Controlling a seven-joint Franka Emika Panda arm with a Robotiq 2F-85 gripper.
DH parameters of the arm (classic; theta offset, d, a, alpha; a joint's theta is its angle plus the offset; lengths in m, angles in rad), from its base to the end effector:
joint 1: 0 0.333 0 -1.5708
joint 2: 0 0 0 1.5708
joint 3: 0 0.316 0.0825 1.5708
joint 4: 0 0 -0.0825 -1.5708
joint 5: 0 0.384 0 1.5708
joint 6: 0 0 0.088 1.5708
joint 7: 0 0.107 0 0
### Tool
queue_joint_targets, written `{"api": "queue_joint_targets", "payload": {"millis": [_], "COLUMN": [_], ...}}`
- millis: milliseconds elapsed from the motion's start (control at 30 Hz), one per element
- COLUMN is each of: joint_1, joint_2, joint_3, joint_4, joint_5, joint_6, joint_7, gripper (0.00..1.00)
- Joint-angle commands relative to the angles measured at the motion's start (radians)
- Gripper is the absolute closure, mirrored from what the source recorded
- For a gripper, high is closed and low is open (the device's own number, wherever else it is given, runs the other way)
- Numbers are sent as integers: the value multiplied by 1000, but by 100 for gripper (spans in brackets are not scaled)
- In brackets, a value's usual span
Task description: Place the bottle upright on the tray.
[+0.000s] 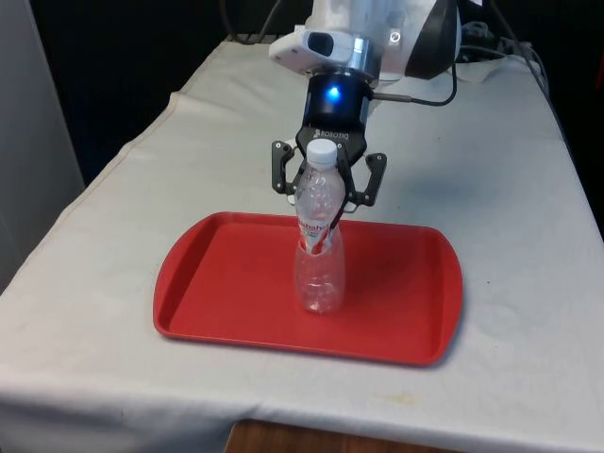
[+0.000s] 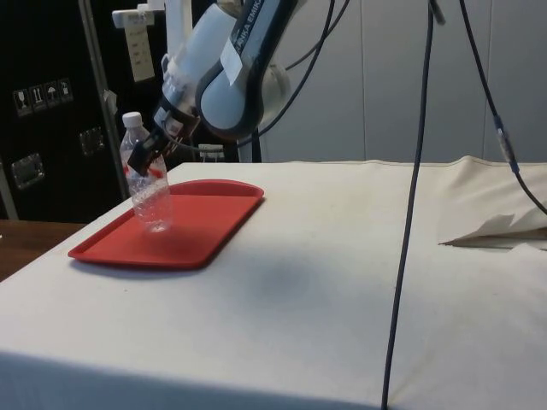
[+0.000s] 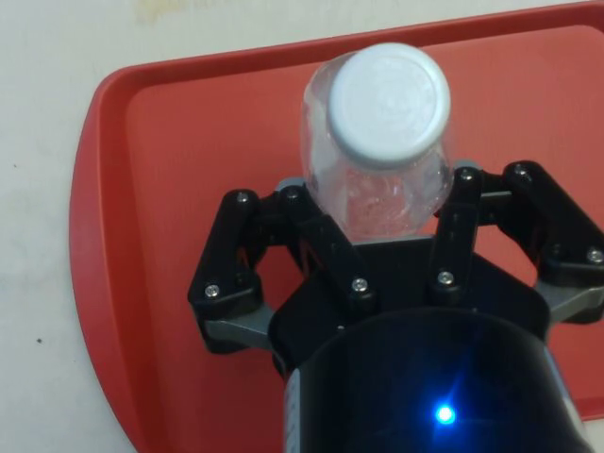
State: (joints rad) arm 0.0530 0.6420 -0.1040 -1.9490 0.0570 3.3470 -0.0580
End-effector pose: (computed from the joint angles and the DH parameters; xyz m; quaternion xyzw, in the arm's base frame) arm 0.6634 -0.0323 0.2373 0.9284 -0.0037 0.3694 0.0403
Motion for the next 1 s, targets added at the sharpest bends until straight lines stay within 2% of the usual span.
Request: {"api": "queue_joint_targets", "payload": {"millis": [0, 500, 633, 667, 867, 900, 933, 967], "joint_1": [0, 1, 1, 1, 1, 1, 1, 1], "joint_2": [1, 7, 7, 7, 3, 7, 7, 7], "joint_3": [0, 0, 0, 0, 0, 0, 0, 0], "joint_4": [0, 2, 2, 2, 0, 2, 2, 2], "joint_5": [0, 0, 0, 0, 0, 0, 0, 0], "joint_6": [0, 9, 9, 9, 0, 9, 9, 9], "joint_7": [0, 0, 0, 0, 0, 0, 0, 0], "gripper": [100, 100, 93, 82, 38, 38, 19, 12]}}
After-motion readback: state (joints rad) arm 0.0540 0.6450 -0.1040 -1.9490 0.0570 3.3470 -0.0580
